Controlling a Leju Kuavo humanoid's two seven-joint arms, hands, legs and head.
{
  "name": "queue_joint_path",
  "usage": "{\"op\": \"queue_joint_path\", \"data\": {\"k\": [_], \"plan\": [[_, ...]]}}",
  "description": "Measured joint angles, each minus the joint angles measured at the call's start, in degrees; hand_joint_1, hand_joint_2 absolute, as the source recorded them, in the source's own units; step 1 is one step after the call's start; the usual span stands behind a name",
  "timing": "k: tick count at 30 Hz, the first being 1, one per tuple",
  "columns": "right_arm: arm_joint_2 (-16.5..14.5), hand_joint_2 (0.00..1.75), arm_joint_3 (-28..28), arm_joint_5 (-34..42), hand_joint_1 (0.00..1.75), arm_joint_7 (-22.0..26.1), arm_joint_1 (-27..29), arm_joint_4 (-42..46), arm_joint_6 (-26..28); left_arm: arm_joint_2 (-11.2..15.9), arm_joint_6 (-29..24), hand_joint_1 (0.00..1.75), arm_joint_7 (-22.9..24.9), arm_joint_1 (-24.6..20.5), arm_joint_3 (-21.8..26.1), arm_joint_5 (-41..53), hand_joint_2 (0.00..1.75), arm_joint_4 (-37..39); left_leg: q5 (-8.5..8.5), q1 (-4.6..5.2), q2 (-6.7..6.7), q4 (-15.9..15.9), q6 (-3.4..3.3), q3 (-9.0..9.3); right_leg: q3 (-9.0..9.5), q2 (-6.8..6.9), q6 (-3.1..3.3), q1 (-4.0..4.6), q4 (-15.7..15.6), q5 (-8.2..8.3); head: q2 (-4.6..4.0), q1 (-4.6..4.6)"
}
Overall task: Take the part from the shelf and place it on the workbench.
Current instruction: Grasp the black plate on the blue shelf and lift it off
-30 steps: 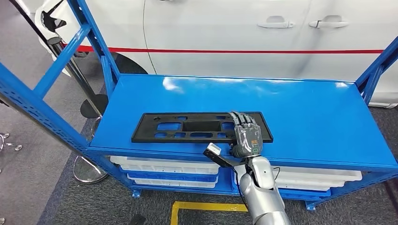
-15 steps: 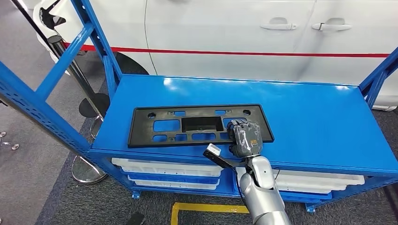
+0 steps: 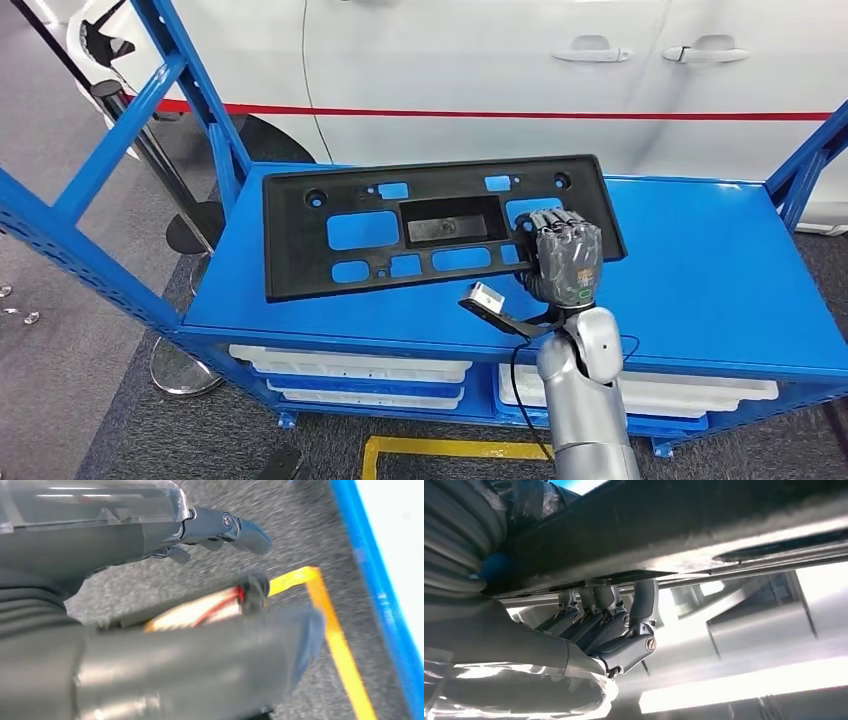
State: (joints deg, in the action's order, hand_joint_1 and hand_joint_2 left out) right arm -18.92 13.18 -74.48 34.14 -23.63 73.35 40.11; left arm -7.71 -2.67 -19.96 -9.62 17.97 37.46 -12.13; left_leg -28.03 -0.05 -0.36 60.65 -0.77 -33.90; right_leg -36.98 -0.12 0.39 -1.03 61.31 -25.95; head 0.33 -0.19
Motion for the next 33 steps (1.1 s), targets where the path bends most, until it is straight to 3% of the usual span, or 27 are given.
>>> {"op": "queue_joint_path", "data": {"k": [2,4,5,6,7,9,10,11,14,16,19,20,21,22,24,26,30,32,33], "plan": [[-0.4,1.75,-0.4,0.3,1.75,0.5,-0.1,3.5,0.0,0.0,-0.7,0.00,-1.1,-0.1,0.4,-0.2,1.75,0.0,-2.31,-0.20,0.05,4.2,0.55,-1.78,0.38,0.04,0.57,-0.13,-0.2,-0.05,0.00,-0.01],[-0.7,1.75,-0.7,0.4,1.75,0.5,-0.2,5.9,0.0,-0.1,-1.0,0.00,-1.4,-0.2,0.7,-0.3,1.75,0.0,-5.24,-0.36,0.05,11.4,0.91,-5.40,0.63,0.08,0.93,-0.03,-0.3,-0.22,0.00,-0.01],[-0.8,1.75,-0.7,0.4,1.75,0.5,-0.1,6.7,0.0,-0.1,-1.0,0.00,-1.4,-0.2,0.8,-0.3,1.75,0.0,-5.79,-0.43,0.05,13.9,0.98,-6.88,0.71,0.08,1.00,0.04,-0.3,-0.28,0.00,-0.01],[-0.8,1.75,-0.7,0.4,1.75,0.6,-0.1,7.3,0.0,-0.2,-1.1,0.00,-1.4,-0.2,0.8,-0.3,1.75,0.0,-5.30,-0.48,0.05,14.6,0.96,-7.56,0.79,0.05,1.03,0.10,-0.3,-0.35,0.00,0.00],[-0.8,1.75,-0.7,0.4,1.75,0.6,0.0,7.8,0.0,-0.2,-1.1,0.00,-1.5,-0.2,0.8,-0.3,1.75,0.0,-3.73,-0.50,0.05,13.1,0.84,-7.12,0.90,-0.01,1.01,0.14,-0.3,-0.41,0.00,-0.01],[-0.8,1.75,-0.9,0.4,1.75,0.6,0.0,8.7,0.0,-0.2,-1.1,0.00,-1.5,-0.3,0.9,-0.3,1.75,0.0,0.38,-0.47,0.05,5.9,0.38,-4.06,1.16,-0.13,0.84,0.20,-0.3,-0.55,0.00,0.00],[-0.8,1.75,-1.0,0.4,1.75,0.6,0.0,9.1,0.0,-0.2,-1.1,0.00,-1.5,-0.4,1.0,-0.3,1.75,0.0,1.65,-0.31,0.04,2.6,0.13,-2.57,1.20,-0.18,0.67,0.26,-0.3,-0.59,0.00,0.01],[-0.9,1.75,-1.1,0.4,1.75,0.6,0.0,9.4,0.0,-0.2,-1.1,0.00,-1.5,-0.4,1.0,-0.3,1.75,0.0,2.19,-0.15,0.02,0.5,-0.09,-1.68,1.16,-0.21,0.40,0.29,-0.4,-0.56,0.00,0.01],[-0.9,1.75,-1.2,0.4,1.75,0.8,0.1,10.0,0.0,-0.3,-1.2,0.00,-1.8,-0.4,1.2,-0.4,1.75,0.0,2.34,0.08,-0.06,-1.0,-0.71,-1.23,1.05,-0.17,-0.59,0.27,-0.7,-0.38,0.00,0.01],[-0.9,1.75,-1.7,0.3,1.75,0.8,0.1,10.8,0.0,-0.3,-1.7,0.00,-2.6,-0.6,1.3,-0.6,1.75,0.0,2.82,-0.10,-0.03,-2.0,-1.37,-0.75,0.57,-0.08,-1.07,0.29,0.6,-1.42,0.00,0.02],[-0.7,1.75,-3.8,-0.5,1.75,-1.6,0.1,11.6,0.0,-0.4,-2.1,0.00,-3.3,-0.9,1.8,-0.7,1.75,0.0,3.03,0.03,0.07,-2.4,-2.03,-0.45,-3.67,-0.04,-1.20,0.29,9.5,-5.92,0.00,0.03],[-0.5,1.75,-4.7,-0.9,1.75,-3.2,0.1,11.5,-0.1,-0.4,-1.9,0.00,-3.4,-1.0,2.0,-0.7,1.75,0.0,3.01,0.08,0.06,-2.4,-2.07,-0.45,-5.12,-0.03,-1.23,0.29,12.4,-6.80,0.00,0.03],[0.0,1.75,-6.0,-1.1,1.75,-5.2,0.0,11.2,-0.1,-0.4,-1.4,0.00,-3.4,-1.0,2.2,-0.8,1.75,0.0,2.98,0.11,0.03,-2.3,-2.08,-0.46,-5.82,-0.02,-1.26,0.27,13.5,-6.62,0.00,0.03],[0.7,1.75,-7.6,-1.0,1.75,-7.3,-0.4,10.6,-0.3,-0.4,-0.8,0.00,-3.4,-0.9,2.5,-1.0,1.75,0.0,2.93,0.12,-0.01,-2.2,-2.06,-0.46,-5.54,-0.01,-1.24,0.26,12.7,-5.48,0.00,0.04],[2.6,1.75,-12.0,1.3,1.75,-12.2,-2.4,7.8,-2.2,-0.4,0.8,0.00,-3.6,-0.9,3.1,-1.6,1.75,0.0,2.72,0.11,-0.05,-1.9,-1.81,-0.50,-2.55,-0.03,-1.01,0.27,6.2,-1.81,0.00,0.04],[5.0,1.75,-17.9,4.9,1.75,-17.0,-5.9,3.2,-6.6,-0.4,2.6,0.00,-4.3,-0.8,3.8,-2.3,1.75,0.0,2.44,0.32,0.04,-1.4,-1.33,-0.79,0.05,-0.10,-0.66,0.39,0.5,0.13,0.00,0.02],[8.9,1.75,-27.3,9.1,1.75,-21.1,-11.2,-5.3,-11.5,-0.3,4.4,0.00,-5.3,-0.5,5.1,-2.9,1.75,0.0,2.32,0.35,0.06,-1.1,-0.30,-1.15,0.59,0.03,0.23,0.56,-0.9,0.41,0.00,0.02],[10.1,1.75,-30.4,9.7,1.75,-21.4,-13.0,-8.3,-12.1,-0.3,4.6,0.00,-5.4,-0.4,5.5,-3.0,1.75,0.0,0.49,0.18,0.03,1.6,0.34,-2.34,0.79,0.24,0.77,0.34,-1.3,0.60,0.00,0.01],[10.5,1.75,-31.6,9.9,1.75,-21.5,-13.6,-9.3,-12.2,-0.3,4.7,0.00,-5.5,-0.3,5.6,-3.0,1.75,0.0,-1.14,0.03,0.05,4.6,0.66,-3.70,0.85,0.31,0.93,0.33,-1.4,0.61,0.00,0.01]]}}
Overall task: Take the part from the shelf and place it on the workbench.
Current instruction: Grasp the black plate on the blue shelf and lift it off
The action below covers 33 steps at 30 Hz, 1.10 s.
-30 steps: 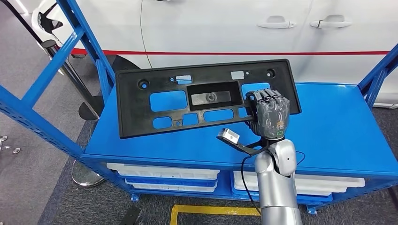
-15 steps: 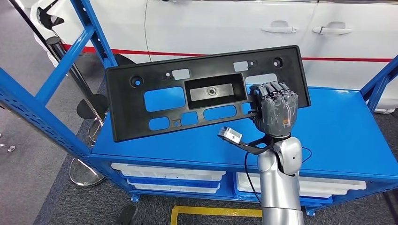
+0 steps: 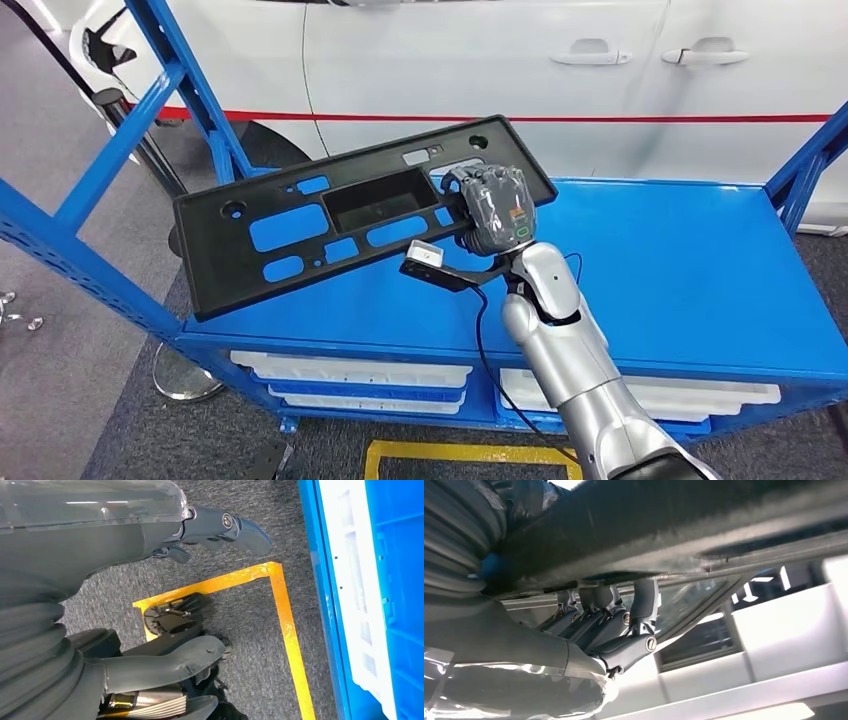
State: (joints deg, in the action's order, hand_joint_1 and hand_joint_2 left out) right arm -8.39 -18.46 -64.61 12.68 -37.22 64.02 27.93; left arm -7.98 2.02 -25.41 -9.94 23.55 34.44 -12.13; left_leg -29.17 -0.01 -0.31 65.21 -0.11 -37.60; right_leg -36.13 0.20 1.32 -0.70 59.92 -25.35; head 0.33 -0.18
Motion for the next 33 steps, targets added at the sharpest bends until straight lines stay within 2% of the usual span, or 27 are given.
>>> {"op": "queue_joint_path", "data": {"k": [2,3,4,5,7,8,9,11,12,14,15,17,18,19,20,22,24,27,29,30,32,33], "plan": [[0.7,1.75,-1.8,0.3,1.75,-0.1,-0.9,-1.7,-0.1,0.0,0.1,0.00,0.0,0.2,0.2,0.0,1.75,0.0,-3.05,-0.24,0.01,7.2,0.47,-3.50,0.03,0.06,0.20,0.05,0.0,-0.06,0.00,0.01],[0.9,1.75,-2.4,0.5,1.75,-0.1,-1.1,-2.4,-0.2,0.0,0.1,0.00,0.0,0.4,0.3,0.0,1.75,0.0,-3.42,-0.33,0.01,9.4,0.58,-4.69,0.06,0.05,0.23,0.06,0.0,-0.11,0.00,0.00],[1.2,1.75,-2.9,0.5,1.75,-0.1,-1.3,-3.0,-0.3,0.0,0.1,0.00,0.0,0.5,0.4,0.0,1.75,0.0,-2.68,-0.40,0.01,9.5,0.61,-4.92,0.10,0.03,0.24,0.07,0.0,-0.16,0.00,0.00],[1.5,1.75,-3.3,0.6,1.75,-0.1,-1.5,-3.5,-0.6,0.0,0.2,0.00,0.0,0.5,0.5,0.0,1.75,0.0,-0.99,-0.47,0.01,7.4,0.56,-4.12,0.17,-0.02,0.22,0.07,0.1,-0.23,0.00,-0.01],[1.9,1.75,-4.0,0.6,1.75,-0.2,-1.9,-4.1,-1.2,0.0,0.2,0.00,-0.1,0.6,0.6,0.0,1.75,0.0,2.98,-0.52,0.01,-0.2,0.23,-0.64,0.33,-0.14,0.08,0.07,0.1,-0.40,0.00,0.00],[2.1,1.75,-4.4,0.6,1.75,-0.3,-2.2,-4.4,-1.5,0.0,0.2,0.00,-0.2,0.5,0.7,0.0,1.75,0.0,4.06,-0.40,-0.01,-3.4,-0.01,0.82,0.32,-0.21,-0.11,0.11,0.1,-0.43,0.00,0.00],[2.3,1.75,-4.6,0.6,1.75,-0.3,-2.4,-4.6,-1.7,0.0,0.2,0.00,-0.3,0.5,0.7,0.0,1.75,0.0,4.47,-0.25,-0.05,-5.3,-0.26,1.67,0.26,-0.26,-0.38,0.14,0.1,-0.41,0.00,0.01],[2.7,1.75,-5.1,0.6,1.75,-0.4,-2.8,-5.0,-1.9,0.1,0.2,0.00,-0.3,0.6,0.8,0.0,1.75,0.0,4.34,0.09,-0.14,-6.2,-0.77,2.01,0.23,-0.29,-1.07,0.13,-0.1,-0.27,0.00,0.00],[2.8,1.75,-5.2,0.6,1.75,-0.4,-2.9,-5.2,-1.9,0.1,0.2,0.00,-0.4,0.7,0.9,0.0,1.75,0.0,4.51,-0.05,-0.13,-6.6,-1.12,2.21,0.27,-0.27,-1.41,0.10,-0.2,-0.35,0.00,-0.01],[3.1,1.75,-5.5,0.6,1.75,-0.8,-3.2,-5.5,-2.0,0.1,0.2,0.00,-0.5,0.6,0.9,0.0,1.75,0.0,4.91,-0.23,-0.10,-7.5,-1.85,2.79,-0.40,-0.25,-1.93,0.04,1.5,-1.62,0.00,0.01],[3.3,1.75,-5.7,0.6,1.75,-1.1,-3.5,-5.7,-2.0,0.1,0.2,0.00,-0.6,0.6,0.9,0.1,1.75,0.0,5.03,-0.30,-0.06,-7.7,-2.13,3.01,-1.56,-0.25,-2.06,0.02,3.9,-2.99,0.00,0.01],[3.9,1.75,-6.5,0.8,1.75,-2.0,-4.1,-6.5,-2.1,0.1,0.2,0.00,-0.9,0.6,0.9,0.3,1.75,0.0,4.98,-0.12,-0.04,-7.7,-2.44,3.06,-5.15,-0.26,-2.22,-0.02,11.1,-6.09,0.00,0.02],[4.2,1.75,-6.9,1.1,1.75,-2.3,-4.3,-7.1,-2.0,0.1,0.1,0.00,-1.0,0.6,0.9,0.5,1.75,0.0,4.92,-0.08,-0.06,-7.7,-2.51,3.06,-6.58,-0.25,-2.31,-0.04,13.7,-6.71,0.00,0.02],[4.6,1.75,-7.4,1.5,1.75,-2.4,-4.4,-7.5,-2.0,0.1,-0.2,0.00,-1.0,0.7,0.9,0.8,1.75,0.0,4.84,-0.07,-0.11,-7.5,-2.57,3.06,-7.23,-0.24,-2.38,-0.06,14.7,-6.38,0.00,0.02],[5.0,1.75,-7.7,1.8,1.75,-2.5,-4.6,-7.9,-2.0,0.1,-0.6,0.00,-1.1,0.8,0.9,1.2,1.75,0.0,4.71,-0.08,-0.17,-7.3,-2.56,3.06,-6.85,-0.23,-2.40,-0.09,13.6,-5.09,0.00,0.03],[5.5,1.75,-8.3,2.4,1.75,-2.7,-5.2,-8.3,-1.9,-0.1,-1.7,0.00,-1.1,1.0,0.8,2.2,1.75,0.0,4.24,-0.10,-0.26,-6.7,-2.30,3.01,-3.79,-0.22,-2.26,-0.14,7.0,-1.45,0.00,0.03],[5.8,1.75,-9.0,2.9,1.75,-2.8,-6.0,-8.2,-2.0,-0.2,-2.8,0.00,-1.0,1.1,0.7,3.1,1.75,0.0,3.71,0.11,-0.24,-5.9,-1.75,2.65,-1.33,-0.26,-1.89,-0.05,1.7,0.15,0.00,0.02],[6.3,1.75,-9.6,4.1,1.75,-3.0,-6.5,-7.8,-0.9,-0.4,-4.2,0.00,0.2,1.3,0.6,3.4,1.75,0.0,3.46,0.19,-0.18,-5.6,-1.07,2.34,-0.97,-0.36,-1.15,0.12,0.8,0.06,0.00,-0.01],[6.5,1.75,-9.7,5.3,1.75,-3.0,-6.4,-7.0,1.3,-0.4,-4.7,0.00,1.4,1.5,0.7,2.9,1.75,0.0,2.30,0.13,-0.12,-4.2,-0.57,1.82,-0.83,-0.33,-0.56,-0.04,0.5,0.19,0.00,-0.02],[6.5,1.75,-9.8,5.8,1.75,-3.0,-6.2,-6.3,2.4,-0.4,-4.7,0.00,1.8,1.5,0.8,2.6,1.75,0.0,0.96,0.03,-0.09,-2.0,-0.28,0.88,-0.74,-0.30,-0.31,-0.11,0.4,0.21,0.00,-0.02],[6.5,1.75,-9.8,6.5,1.75,-3.0,-5.7,-4.7,4.0,-0.4,-4.2,0.00,2.0,1.6,1.0,2.2,1.75,0.0,-2.32,-0.17,-0.05,5.0,0.22,-2.28,-0.65,-0.29,0.03,-0.04,0.4,0.13,0.00,-0.02],[6.6,1.75,-9.8,6.7,1.75,-3.1,-5.4,-3.9,4.4,-0.3,-3.9,0.00,2.2,1.6,1.1,2.1,1.75,0.0,-3.33,-0.25,-0.05,8.1,0.36,-3.83,-0.61,-0.29,0.10,0.00,0.4,0.08,0.00,-0.02]]}}
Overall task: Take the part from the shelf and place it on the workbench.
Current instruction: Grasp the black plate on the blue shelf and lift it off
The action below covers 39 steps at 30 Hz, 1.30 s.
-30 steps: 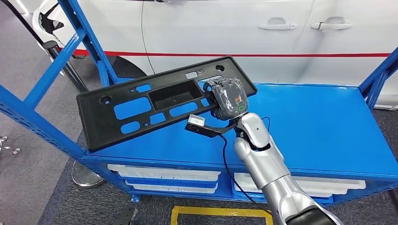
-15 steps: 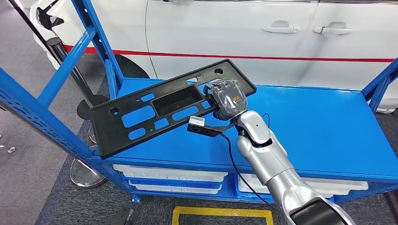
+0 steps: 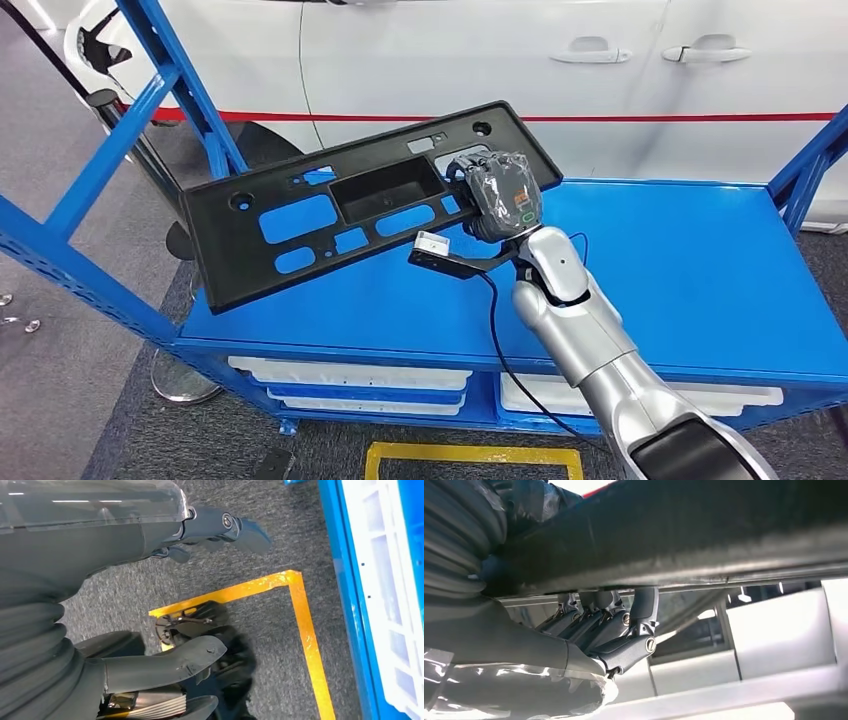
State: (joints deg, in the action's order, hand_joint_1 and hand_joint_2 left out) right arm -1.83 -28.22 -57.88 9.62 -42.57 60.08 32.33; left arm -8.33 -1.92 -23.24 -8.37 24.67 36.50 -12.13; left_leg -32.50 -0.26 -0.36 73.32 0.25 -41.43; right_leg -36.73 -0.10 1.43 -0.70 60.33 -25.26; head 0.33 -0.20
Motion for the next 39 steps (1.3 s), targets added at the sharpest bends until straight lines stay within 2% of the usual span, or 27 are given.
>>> {"op": "queue_joint_path", "data": {"k": [1,2,4,6,7,10,12,15,16,17,18,20,22,25,26,27,28,30,31,32,33,34,35,36,37,38,39], "plan": [[0.0,1.75,0.0,0.2,1.75,0.0,0.5,0.7,0.3,0.0,0.2,0.00,0.2,0.0,0.1,-0.1,1.75,0.0,-0.03,-0.02,0.00,1.5,0.05,-0.84,0.05,-0.01,0.03,0.03,0.0,-0.04,0.00,0.00],[0.1,1.75,0.0,0.4,1.75,-0.1,0.9,1.4,0.5,0.0,0.4,0.00,0.5,0.0,0.2,-0.1,1.75,0.0,0.97,-0.03,0.00,0.9,-0.01,-0.68,0.12,-0.03,0.05,0.04,0.0,-0.07,0.00,0.00],[0.2,1.75,0.0,1.0,1.75,0.0,1.7,2.9,0.9,0.0,0.8,0.00,1.4,-0.1,0.2,0.0,1.75,0.0,4.87,0.02,0.00,-5.9,-0.47,2.42,0.34,-0.10,0.01,0.05,0.0,-0.13,0.00,0.00],[0.2,1.75,0.1,1.6,1.75,0.1,1.9,4.3,1.4,-0.1,1.2,0.00,2.5,-0.4,0.3,0.1,1.75,0.0,7.21,0.34,-0.04,-12.2,-1.08,5.51,0.35,-0.18,-0.27,0.13,0.0,-0.05,0.00,-0.01],[0.2,1.75,0.2,1.9,1.75,0.1,2.0,5.0,1.7,-0.1,1.5,0.00,3.0,-0.6,0.4,0.1,1.75,0.0,7.42,0.52,-0.07,-13.5,-1.31,6.10,0.27,-0.21,-0.51,0.15,0.0,0.06,0.00,0.00],[0.3,1.75,0.7,2.6,1.75,0.0,2.8,7.1,1.9,-0.2,1.9,0.00,4.1,-0.7,0.6,0.5,1.75,0.0,7.85,0.58,-0.06,-14.4,-1.98,6.32,0.25,-0.18,-1.39,0.11,-0.2,0.28,0.00,0.01],[0.5,1.75,1.0,2.9,1.75,0.1,3.3,8.1,2.0,-0.3,2.0,0.00,4.4,-0.8,0.6,0.7,1.75,0.0,8.65,0.34,0.09,-15.3,-2.69,6.41,-0.32,-0.19,-1.85,0.14,1.5,-1.68,0.00,0.03],[0.9,1.75,1.5,3.3,1.75,0.2,4.0,9.1,2.4,-0.4,2.2,0.00,4.6,-0.9,0.6,0.9,1.75,0.0,9.43,0.41,0.25,-15.6,-3.34,5.78,-3.43,-0.20,-2.15,0.06,10.7,-8.03,0.00,0.03],[1.1,1.75,1.7,3.3,1.75,0.2,4.4,9.4,2.4,-0.5,2.3,0.00,4.7,-0.9,0.6,1.0,1.75,0.0,9.63,0.46,0.27,-15.5,-3.39,5.42,-4.02,-0.19,-2.26,0.00,13.1,-9.10,0.00,0.03],[1.4,1.75,1.9,3.3,1.75,0.2,4.9,9.6,2.5,-0.5,2.4,0.00,4.7,-0.9,0.6,1.1,1.75,0.0,9.85,0.48,0.26,-15.3,-3.39,4.99,-3.75,-0.18,-2.36,-0.08,13.8,-9.07,0.00,0.03],[1.6,1.75,2.1,3.3,1.75,0.2,5.4,9.9,2.5,-0.5,2.5,0.00,4.7,-0.9,0.6,1.2,1.75,0.0,10.05,0.48,0.23,-15.1,-3.32,4.51,-2.43,-0.16,-2.42,-0.17,12.3,-8.04,0.00,0.03],[1.7,1.75,2.3,3.3,1.75,0.2,5.8,10.5,2.5,-0.6,2.7,0.00,4.7,-1.0,0.6,1.4,1.75,0.0,10.40,0.49,0.17,-14.3,-2.97,3.43,2.04,-0.11,-2.41,-0.31,5.5,-5.66,0.00,0.02],[1.8,1.75,2.4,3.3,1.75,0.2,5.9,11.2,2.5,-0.6,2.8,0.00,4.7,-1.0,0.6,1.6,1.75,0.0,10.76,0.58,0.17,-13.8,-2.40,2.73,4.56,-0.27,-2.17,-0.13,1.1,-4.30,0.00,0.01],[1.8,1.75,2.7,3.3,1.75,0.2,6.0,11.6,2.5,-0.6,2.9,0.00,4.7,-1.1,0.6,1.8,1.75,0.0,11.61,0.57,0.05,-13.6,-1.41,2.29,4.14,-0.38,-1.27,0.04,0.3,-3.45,0.00,0.01],[1.8,1.75,2.8,3.2,1.75,0.2,6.1,11.7,2.5,-0.6,3.0,0.00,4.7,-1.0,0.6,1.8,1.75,0.0,11.19,0.50,0.02,-13.3,-1.07,1.88,3.77,-0.28,-0.81,0.01,0.1,-2.97,0.00,-0.01],[1.8,1.75,2.8,3.2,1.75,0.2,6.2,11.8,2.5,-0.7,3.0,0.00,4.7,-1.0,0.6,1.9,1.75,0.0,9.85,0.40,0.00,-12.3,-0.75,1.27,3.27,-0.15,-0.33,-0.05,-0.1,-2.36,0.00,-0.01],[1.8,1.75,2.8,3.1,1.75,0.2,6.2,11.9,2.5,-0.7,3.1,0.00,4.6,-1.0,0.6,1.9,1.75,0.0,7.52,0.25,0.00,-10.1,-0.47,0.44,2.64,-0.03,0.04,-0.12,-0.2,-1.74,0.00,-0.03],[1.8,1.75,2.8,3.0,1.75,0.2,6.3,12.0,2.5,-0.8,3.1,0.00,4.6,-1.0,0.6,2.0,1.75,0.0,2.09,0.03,0.04,-3.4,-0.06,-1.19,1.28,0.08,0.34,-0.02,-0.2,-0.62,0.00,-0.04],[1.8,1.75,2.8,2.9,1.75,0.2,6.3,12.0,2.5,-0.8,3.1,0.00,4.6,-1.0,0.6,2.0,1.75,0.0,0.54,-0.04,0.04,-0.4,0.05,-1.49,0.55,0.13,0.34,0.05,-0.1,-0.08,0.00,-0.04],[1.8,1.75,2.8,2.8,1.75,0.2,6.4,12.0,2.5,-0.9,3.2,0.00,4.6,-1.0,0.6,2.0,1.75,0.0,0.20,-0.06,0.04,1.2,0.07,-1.09,-0.18,0.18,0.31,0.09,-0.1,0.45,0.00,-0.04],[1.8,1.75,2.8,2.7,1.75,0.2,6.5,12.0,2.4,-0.9,3.2,0.00,4.6,-1.0,0.6,2.0,1.75,0.0,0.91,-0.05,0.04,1.0,-0.02,0.17,-0.91,0.22,0.26,0.12,0.0,0.98,0.00,-0.04],[1.8,1.75,2.9,2.5,1.75,0.2,6.5,12.0,2.4,-1.0,3.2,0.00,4.6,-1.1,0.6,2.1,1.75,0.0,2.19,-0.02,0.04,-1.3,-0.21,2.43,-1.60,0.23,0.19,0.14,0.0,1.52,0.00,-0.04],[1.8,1.75,2.9,2.4,1.75,0.2,6.6,12.0,2.4,-1.0,3.2,0.00,4.5,-1.1,0.6,2.1,1.75,0.0,3.11,0.07,0.04,-4.9,-0.51,5.38,-2.13,0.23,0.09,0.14,0.1,2.02,0.00,-0.04],[1.8,1.75,2.9,2.3,1.75,0.2,6.6,12.1,2.4,-1.0,3.2,0.00,4.5,-1.2,0.6,2.1,1.75,0.0,3.31,0.27,0.04,-9.2,-0.84,8.42,-2.53,0.24,-0.11,0.15,0.1,2.51,0.00,-0.04],[1.8,1.75,2.9,2.3,1.75,0.2,6.6,12.1,2.4,-1.0,3.3,0.00,4.5,-1.4,0.6,2.1,1.75,0.0,3.28,0.48,0.02,-12.4,-1.11,10.66,-2.69,0.28,-0.40,0.09,-0.1,3.00,0.00,-0.04],[1.9,1.75,2.9,2.3,1.75,0.1,6.6,12.2,2.4,-1.0,3.3,0.00,4.5,-1.5,0.6,2.1,1.75,0.0,2.99,0.72,-0.01,-14.5,-1.36,11.94,-2.68,0.32,-0.75,0.00,-0.3,3.46,0.00,-0.03],[1.9,1.75,3.0,2.3,1.75,0.1,6.6,12.2,2.4,-1.0,3.3,0.00,4.4,-1.6,0.6,2.1,1.75,0.0,2.99,0.94,-0.03,-15.4,-1.56,12.28,-2.61,0.36,-1.14,-0.09,-0.6,3.97,0.00,-0.03]]}}
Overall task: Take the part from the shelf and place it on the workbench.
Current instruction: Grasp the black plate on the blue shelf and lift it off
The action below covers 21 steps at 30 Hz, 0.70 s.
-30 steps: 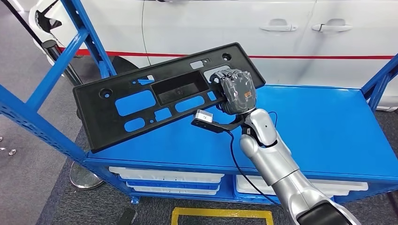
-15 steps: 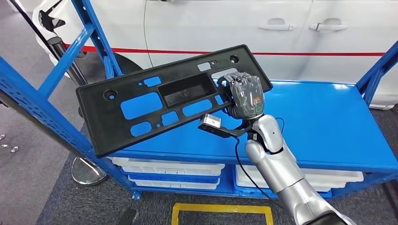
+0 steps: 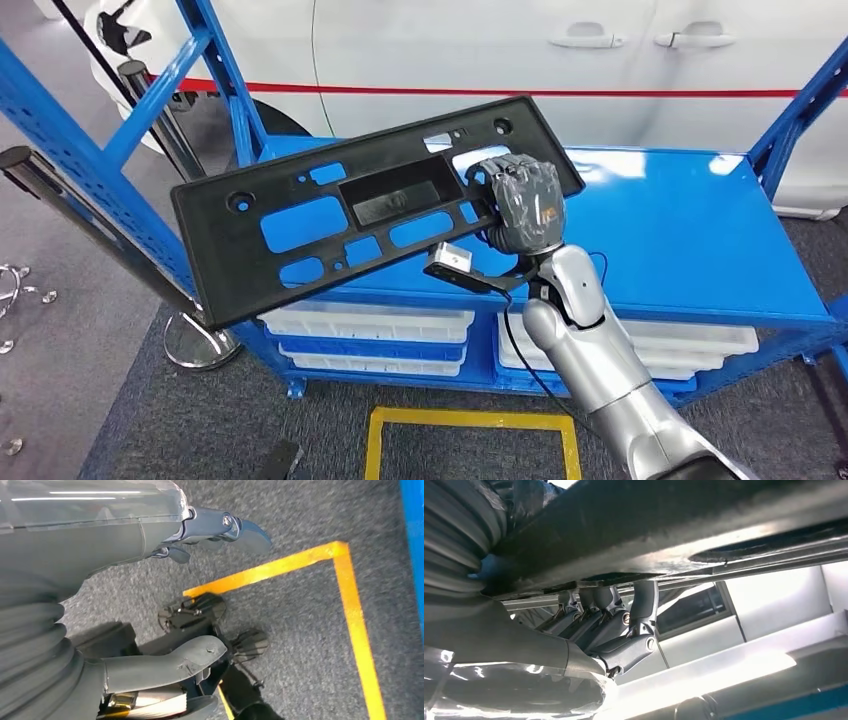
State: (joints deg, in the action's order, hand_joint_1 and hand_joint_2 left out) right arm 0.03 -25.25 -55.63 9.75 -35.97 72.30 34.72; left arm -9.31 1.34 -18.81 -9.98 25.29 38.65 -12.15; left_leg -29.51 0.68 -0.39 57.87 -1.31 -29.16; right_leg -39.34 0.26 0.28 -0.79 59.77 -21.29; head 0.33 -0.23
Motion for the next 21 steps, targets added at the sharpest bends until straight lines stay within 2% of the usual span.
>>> {"op": "queue_joint_path", "data": {"k": [2,3,4,6,7,8,9,10,11,12,13,14,15,17,18,19,21], "plan": [[0.0,1.75,0.0,0.0,1.75,0.0,0.0,0.0,0.0,-0.1,0.0,0.00,0.0,-0.1,0.0,0.0,1.75,0.0,1.37,-0.06,0.15,-0.8,-0.58,-0.36,-0.06,-0.03,-0.61,-0.13,-0.4,0.39,0.00,0.01],[0.1,1.75,0.1,0.0,1.75,0.0,0.0,0.1,0.0,-0.1,0.0,0.00,-0.1,-0.1,0.0,0.0,1.75,0.0,2.21,-0.18,0.28,-1.2,-0.93,-0.69,-0.42,-0.08,-0.81,-0.11,0.1,-0.70,0.00,0.02],[0.1,1.75,0.1,0.0,1.75,0.0,0.0,0.1,0.0,-0.2,0.1,0.00,-0.1,-0.2,0.0,0.1,1.75,0.0,3.12,-0.33,0.41,-1.6,-1.27,-1.21,-1.05,-0.14,-0.97,-0.08,1.6,-2.92,0.00,0.03],[0.2,1.75,0.2,-0.1,1.75,0.0,0.0,0.1,0.0,-0.3,0.2,0.00,-0.1,-0.2,0.0,0.2,1.75,0.0,4.55,-0.34,0.51,-1.7,-1.63,-2.79,-2.73,-0.20,-1.23,-0.07,7.7,-8.80,0.00,0.03],[0.2,1.75,0.2,-0.1,1.75,0.0,0.0,0.1,-0.1,-0.3,0.2,0.00,0.0,-0.2,0.0,0.3,1.75,0.0,5.20,-0.34,0.53,-1.6,-1.65,-3.75,-3.47,-0.22,-1.37,-0.07,11.5,-10.76,0.00,0.03],[0.3,1.75,0.2,-0.2,1.75,-0.1,0.1,0.0,-0.1,-0.3,0.3,0.00,0.0,-0.2,0.0,0.4,1.75,0.0,5.80,-0.35,0.55,-1.4,-1.59,-4.73,-3.77,-0.22,-1.51,-0.11,14.4,-11.34,0.00,0.03],[0.3,1.75,0.2,-0.3,1.75,-0.1,0.2,0.0,-0.1,-0.3,0.3,0.00,0.0,-0.1,0.0,0.5,1.75,0.0,6.35,-0.38,0.57,-1.2,-1.49,-5.75,-3.32,-0.22,-1.63,-0.19,15.8,-10.66,0.00,0.03],[0.4,1.75,0.2,-0.3,1.75,-0.1,0.3,0.0,-0.2,-0.4,0.4,0.00,0.0,-0.1,0.0,0.5,1.75,0.0,6.89,-0.44,0.59,-0.8,-1.33,-6.82,-1.98,-0.21,-1.76,-0.31,15.5,-9.22,0.00,0.03],[0.4,1.75,0.2,-0.3,1.75,-0.2,0.3,0.0,-0.2,-0.4,0.5,0.00,0.1,-0.1,0.0,0.6,1.75,0.0,7.30,-0.52,0.59,-0.3,-1.09,-7.81,0.44,-0.20,-1.90,-0.49,12.9,-7.75,0.00,0.03],[0.4,1.75,0.2,-0.3,1.75,-0.2,0.4,-0.1,-0.2,-0.4,0.5,0.00,0.1,-0.1,0.0,0.6,1.75,0.0,7.63,-0.55,0.57,0.2,-0.82,-8.75,3.27,-0.20,-2.03,-0.62,9.3,-7.33,0.00,0.04],[0.4,1.75,0.2,-0.4,1.75,-0.2,0.4,-0.1,-0.2,-0.5,0.6,0.00,0.1,-0.1,0.0,0.6,1.75,0.0,7.91,-0.54,0.53,0.9,-0.52,-9.50,5.91,-0.32,-1.89,-0.57,5.6,-7.73,0.00,0.01],[0.4,1.75,0.2,-0.5,1.75,-0.2,0.5,-0.1,-0.2,-0.5,0.6,0.00,0.1,0.0,0.0,0.7,1.75,0.0,8.18,-0.50,0.49,1.4,-0.21,-9.98,7.72,-0.42,-1.65,-0.51,2.8,-8.54,0.00,0.02],[0.4,1.75,0.2,-0.7,1.75,-0.2,0.6,-0.1,-0.2,-0.5,0.7,0.00,0.1,0.0,0.0,0.8,1.75,0.0,8.51,-0.46,0.45,1.6,0.08,-10.25,8.50,-0.55,-1.28,-0.30,1.4,-9.34,0.00,0.00],[0.4,1.75,0.2,-1.2,1.75,-0.3,0.9,-0.1,-0.2,-0.5,0.9,0.00,0.2,0.1,0.0,0.9,1.75,0.0,9.15,-0.62,0.33,1.8,0.70,-10.59,8.14,-0.52,-0.19,-0.10,0.9,-8.94,0.00,0.03],[0.4,1.75,0.2,-1.3,1.75,-0.4,1.0,-0.2,-0.1,-0.6,0.9,0.00,0.2,0.2,0.0,0.9,1.75,0.0,8.39,-0.74,0.28,2.4,1.00,-11.05,7.62,-0.45,0.36,-0.05,0.9,-8.34,0.00,-0.01],[0.4,1.75,0.2,-1.4,1.75,-0.5,1.1,-0.2,-0.1,-0.6,0.9,0.00,0.3,0.3,0.0,1.0,1.75,0.0,6.60,-0.85,0.24,3.7,1.29,-11.71,6.93,-0.34,0.89,-0.09,0.8,-7.62,0.00,-0.01],[0.4,1.75,0.2,-1.4,1.75,-0.5,1.2,-0.3,-0.1,-0.7,1.0,0.00,0.3,0.4,0.0,1.0,1.75,0.0,0.64,-0.97,0.24,9.6,1.77,-13.44,5.28,-0.27,1.49,0.00,0.7,-6.11,0.00,-0.07]]}}
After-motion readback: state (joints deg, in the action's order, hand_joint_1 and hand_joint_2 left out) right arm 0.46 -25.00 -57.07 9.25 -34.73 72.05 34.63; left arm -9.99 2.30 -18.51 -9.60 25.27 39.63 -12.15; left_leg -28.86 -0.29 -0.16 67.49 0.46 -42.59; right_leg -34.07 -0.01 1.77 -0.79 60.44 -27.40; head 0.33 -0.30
